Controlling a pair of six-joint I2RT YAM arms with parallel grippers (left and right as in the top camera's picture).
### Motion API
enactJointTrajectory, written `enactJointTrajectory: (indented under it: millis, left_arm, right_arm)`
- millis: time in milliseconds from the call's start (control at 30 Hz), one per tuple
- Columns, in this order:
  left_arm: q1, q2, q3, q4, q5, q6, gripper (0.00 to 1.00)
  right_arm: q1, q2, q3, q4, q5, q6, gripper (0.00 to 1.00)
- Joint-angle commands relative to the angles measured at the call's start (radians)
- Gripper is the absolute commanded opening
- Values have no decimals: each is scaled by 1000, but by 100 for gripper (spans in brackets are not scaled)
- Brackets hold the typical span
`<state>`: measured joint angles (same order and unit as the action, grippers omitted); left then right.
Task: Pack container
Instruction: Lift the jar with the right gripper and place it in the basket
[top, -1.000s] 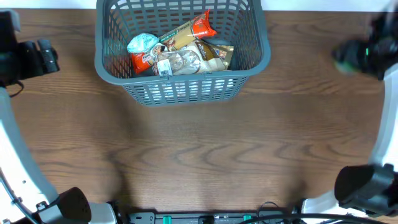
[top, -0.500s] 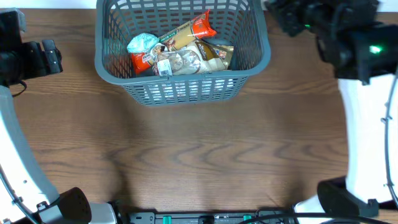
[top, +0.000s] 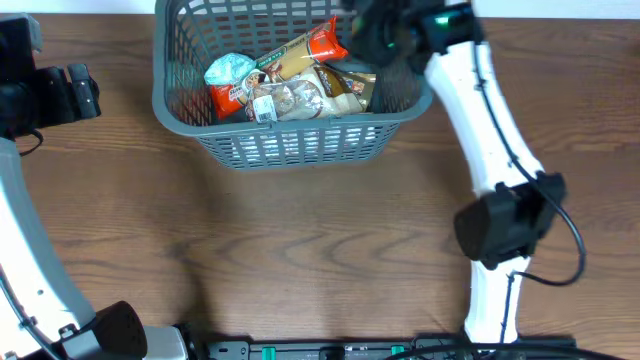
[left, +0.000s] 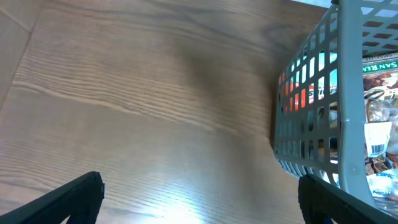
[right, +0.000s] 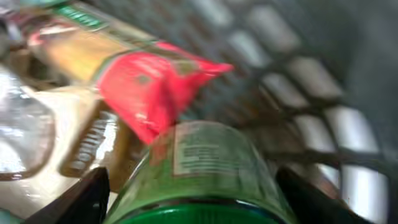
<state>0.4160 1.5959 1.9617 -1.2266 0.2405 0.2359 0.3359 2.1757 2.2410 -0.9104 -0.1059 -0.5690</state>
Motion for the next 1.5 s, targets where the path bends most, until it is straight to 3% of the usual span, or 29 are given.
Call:
enactJointTrajectory:
  millis: [0, 433, 500, 533, 767, 900, 1033, 1133, 1367, 1467]
  left_arm:
    - [-2, 1, -8, -3, 10, 7, 99]
    - [-2, 1, -8, -3, 10, 7, 99]
    - [-2, 1, -8, -3, 10, 7, 99]
    - [-2, 1, -8, -3, 10, 7, 99]
    - [-2, 1, -8, -1, 10, 23, 99]
    - [-6, 1, -8, 10, 10, 34, 99]
    - [-17, 1, -8, 8, 10, 37, 99]
    - [-31, 1, -8, 8, 10, 37, 99]
    - [-66, -3, -8, -8, 4, 104, 99]
    - [-85, -14, -8, -8, -67, 113, 99]
  right_arm:
    - [31, 28, 8, 2, -30, -4, 1]
    - [17, 134, 8, -102, -28, 33, 2]
    - [17, 133, 9, -112, -29, 34, 36]
    - [17, 129, 9, -115, -29, 34, 44]
    - [24, 49, 64, -114, -29, 67, 70]
    - [15, -31, 167, -71, -24, 83, 71]
    - [-31, -87, 280, -50, -2, 188, 80]
    - [-82, -124, 320, -59, 6, 267, 99]
    - [-270, -203, 323, -181, 246, 630, 99]
    - [-389, -220, 323, -285, 270, 755, 99]
